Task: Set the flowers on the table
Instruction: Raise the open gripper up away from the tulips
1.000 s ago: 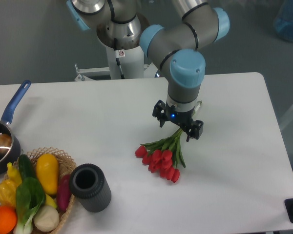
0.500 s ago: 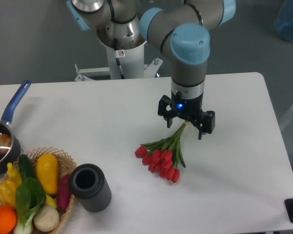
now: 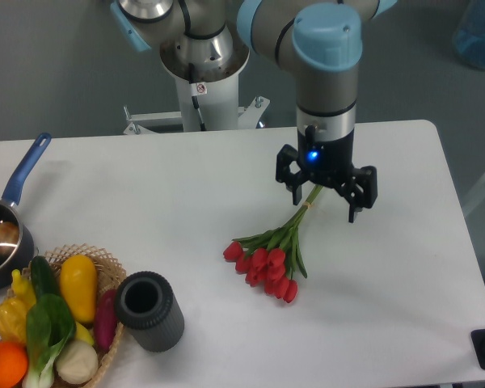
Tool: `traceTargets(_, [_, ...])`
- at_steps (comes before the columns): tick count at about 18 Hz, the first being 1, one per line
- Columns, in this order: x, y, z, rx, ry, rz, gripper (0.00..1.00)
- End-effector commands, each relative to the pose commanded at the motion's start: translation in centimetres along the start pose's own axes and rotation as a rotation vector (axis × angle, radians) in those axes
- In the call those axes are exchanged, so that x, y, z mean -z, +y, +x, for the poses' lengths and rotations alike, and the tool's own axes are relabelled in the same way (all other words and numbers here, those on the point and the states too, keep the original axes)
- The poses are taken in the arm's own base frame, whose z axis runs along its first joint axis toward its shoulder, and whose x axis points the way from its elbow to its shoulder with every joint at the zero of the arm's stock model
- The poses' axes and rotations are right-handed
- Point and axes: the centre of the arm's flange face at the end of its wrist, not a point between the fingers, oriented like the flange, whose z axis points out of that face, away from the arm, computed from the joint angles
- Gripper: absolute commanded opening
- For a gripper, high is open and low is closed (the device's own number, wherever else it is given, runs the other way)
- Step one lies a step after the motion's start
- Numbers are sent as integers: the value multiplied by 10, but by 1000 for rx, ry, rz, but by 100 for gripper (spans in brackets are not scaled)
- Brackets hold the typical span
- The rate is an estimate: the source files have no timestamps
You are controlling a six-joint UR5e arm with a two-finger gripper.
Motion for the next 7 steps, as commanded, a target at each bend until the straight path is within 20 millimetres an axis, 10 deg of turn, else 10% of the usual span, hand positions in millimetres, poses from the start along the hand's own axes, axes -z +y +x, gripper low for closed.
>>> traceTargets(7, [9, 10, -7, 6, -4, 28, 100])
